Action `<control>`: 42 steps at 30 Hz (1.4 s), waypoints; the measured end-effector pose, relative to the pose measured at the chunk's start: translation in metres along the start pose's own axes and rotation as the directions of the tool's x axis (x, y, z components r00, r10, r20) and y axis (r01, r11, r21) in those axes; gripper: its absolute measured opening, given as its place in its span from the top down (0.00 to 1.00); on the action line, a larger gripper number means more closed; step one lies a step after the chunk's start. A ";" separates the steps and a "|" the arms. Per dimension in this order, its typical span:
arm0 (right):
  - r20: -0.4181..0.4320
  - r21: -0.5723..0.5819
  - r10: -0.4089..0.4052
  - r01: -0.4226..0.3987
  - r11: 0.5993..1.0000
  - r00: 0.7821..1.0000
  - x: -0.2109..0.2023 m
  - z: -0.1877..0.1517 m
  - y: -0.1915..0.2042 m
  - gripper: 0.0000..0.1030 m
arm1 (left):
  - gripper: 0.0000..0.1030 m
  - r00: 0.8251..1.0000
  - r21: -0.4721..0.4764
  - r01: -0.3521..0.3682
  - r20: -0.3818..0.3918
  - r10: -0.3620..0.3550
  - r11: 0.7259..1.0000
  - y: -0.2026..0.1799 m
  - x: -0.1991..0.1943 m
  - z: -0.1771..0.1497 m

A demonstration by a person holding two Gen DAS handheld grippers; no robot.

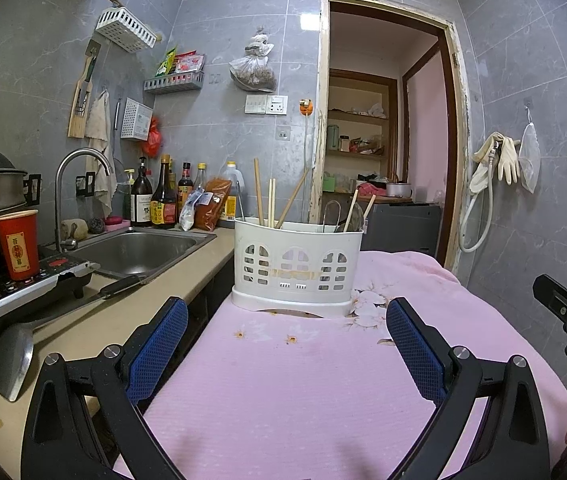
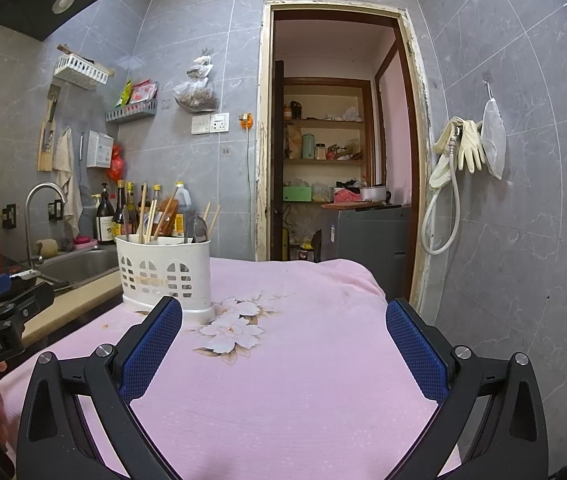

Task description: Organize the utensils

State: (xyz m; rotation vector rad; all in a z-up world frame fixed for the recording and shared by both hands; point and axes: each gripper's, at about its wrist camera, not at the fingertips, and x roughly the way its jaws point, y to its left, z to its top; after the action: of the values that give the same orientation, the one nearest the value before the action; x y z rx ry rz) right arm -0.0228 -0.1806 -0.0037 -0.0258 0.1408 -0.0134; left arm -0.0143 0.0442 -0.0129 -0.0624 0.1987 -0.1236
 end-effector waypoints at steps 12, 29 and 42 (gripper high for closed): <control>0.000 0.001 0.002 -0.002 1.000 1.000 -0.001 0.000 0.002 0.00 | 0.05 1.000 0.001 0.000 0.003 0.000 1.000 0.000 -0.001 0.001; -0.001 0.004 0.003 -0.003 1.000 1.000 -0.003 0.001 0.002 0.00 | 0.05 1.000 0.003 -0.002 0.005 0.002 1.000 0.000 -0.002 0.001; -0.003 0.007 0.002 -0.002 1.000 1.000 -0.003 0.002 0.003 0.00 | 0.05 1.000 0.003 -0.002 0.002 0.002 1.000 0.000 -0.002 0.001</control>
State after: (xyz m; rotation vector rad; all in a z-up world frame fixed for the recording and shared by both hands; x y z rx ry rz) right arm -0.0257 -0.1772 -0.0015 -0.0183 0.1435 -0.0121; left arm -0.0163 0.0446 -0.0120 -0.0594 0.1966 -0.1222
